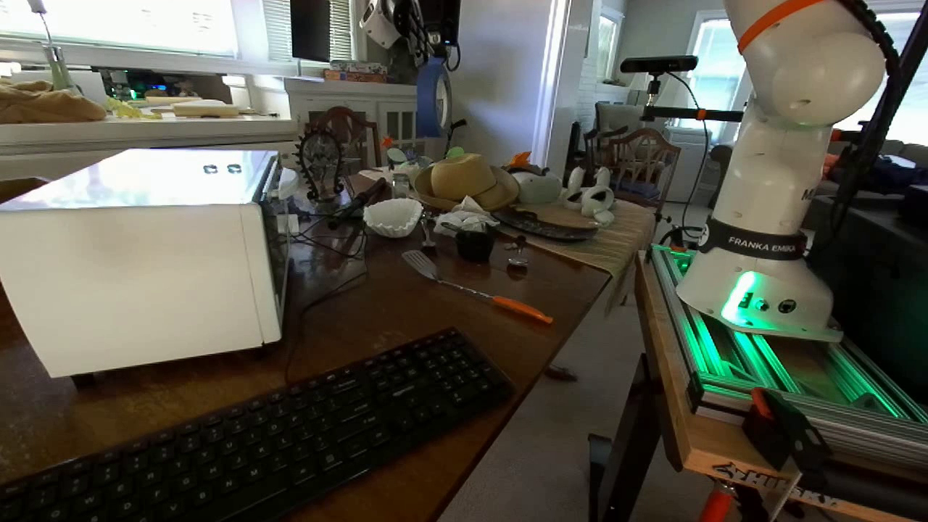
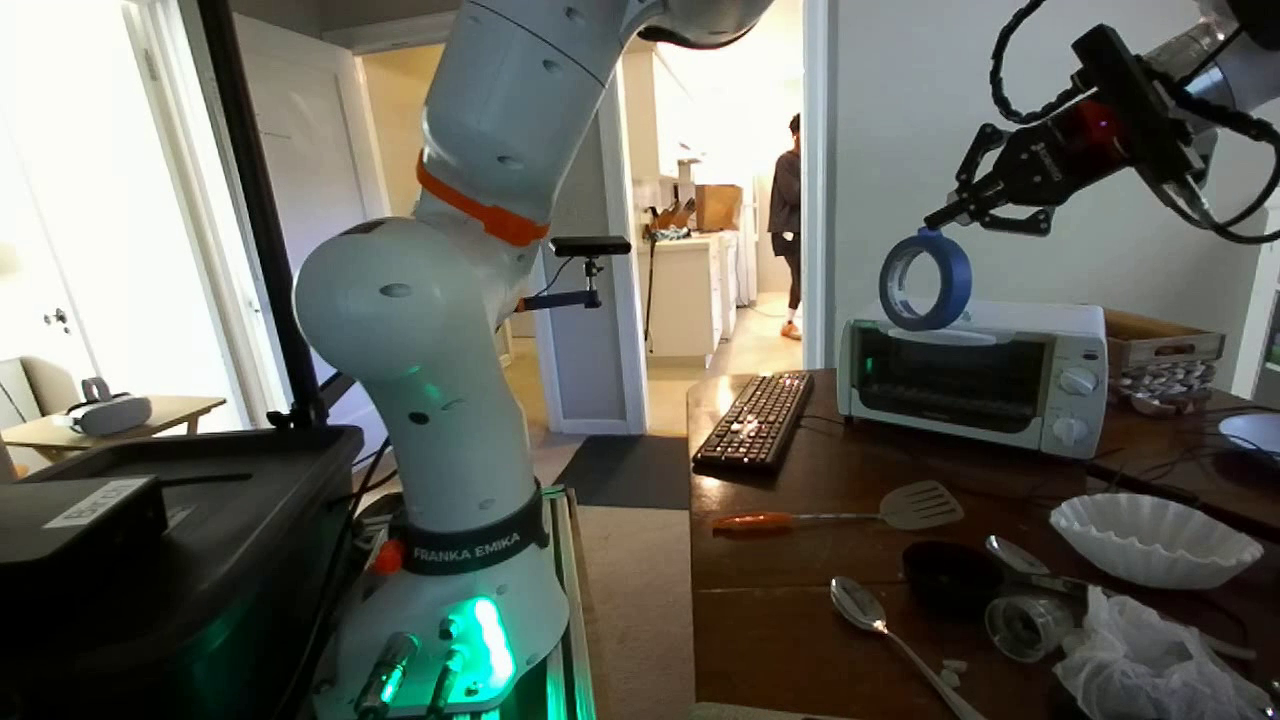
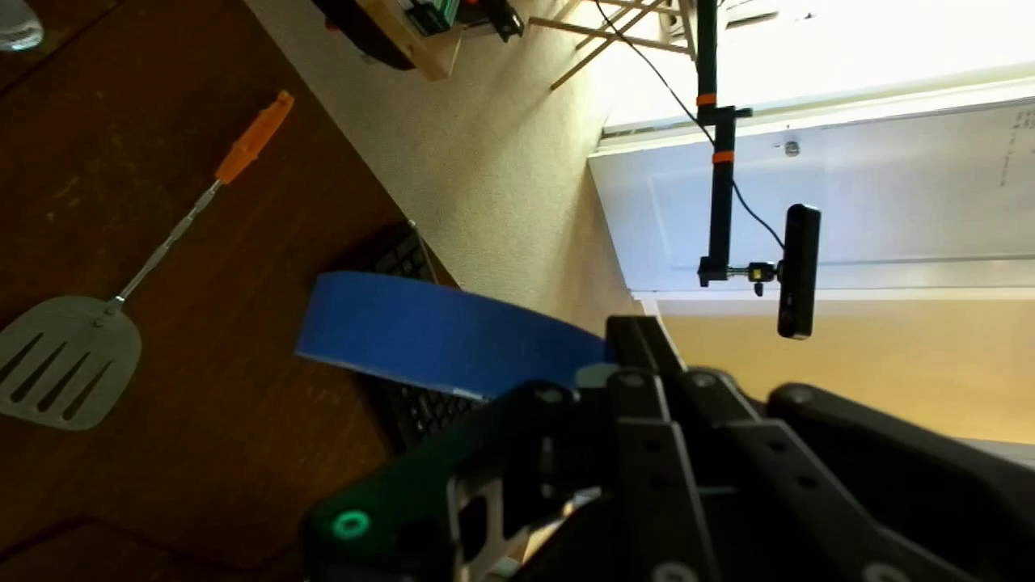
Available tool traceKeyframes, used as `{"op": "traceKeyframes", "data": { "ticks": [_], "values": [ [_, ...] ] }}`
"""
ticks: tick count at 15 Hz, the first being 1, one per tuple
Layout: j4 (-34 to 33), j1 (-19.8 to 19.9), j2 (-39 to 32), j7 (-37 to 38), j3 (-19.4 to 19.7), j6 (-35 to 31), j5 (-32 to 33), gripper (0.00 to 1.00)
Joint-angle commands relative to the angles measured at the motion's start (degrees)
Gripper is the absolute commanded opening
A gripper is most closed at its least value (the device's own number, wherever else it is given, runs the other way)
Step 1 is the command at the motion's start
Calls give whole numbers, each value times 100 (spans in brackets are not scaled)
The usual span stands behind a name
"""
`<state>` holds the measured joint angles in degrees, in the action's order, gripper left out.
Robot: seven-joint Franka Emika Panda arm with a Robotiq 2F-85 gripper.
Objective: Put the blue masking tape on the table.
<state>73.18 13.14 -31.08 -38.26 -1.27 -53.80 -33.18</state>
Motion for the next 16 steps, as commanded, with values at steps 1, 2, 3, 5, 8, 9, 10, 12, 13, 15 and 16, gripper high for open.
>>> {"op": "traceKeyframes", "data": {
  "ticks": [1,2,3,5,8,9,10,12,13,15,16],
  "values": [
    [-492,25,-318,291,-5,94,-155,0],
    [-447,-31,-248,295,30,-163,-27,0],
    [-425,-78,-169,261,54,-429,94,0],
    [-317,-168,16,190,73,-1075,341,0],
    [-31,-304,316,166,45,-2054,691,0],
    [62,-352,405,171,44,-2392,807,0],
    [181,-401,527,191,46,-2721,937,0],
    [444,-500,724,195,46,-3464,1187,0],
    [605,-549,838,213,49,-3856,1312,0],
    [967,-631,1044,260,46,-4703,1506,0],
    [1165,-672,1153,319,47,-5130,1596,0]
  ]
}}
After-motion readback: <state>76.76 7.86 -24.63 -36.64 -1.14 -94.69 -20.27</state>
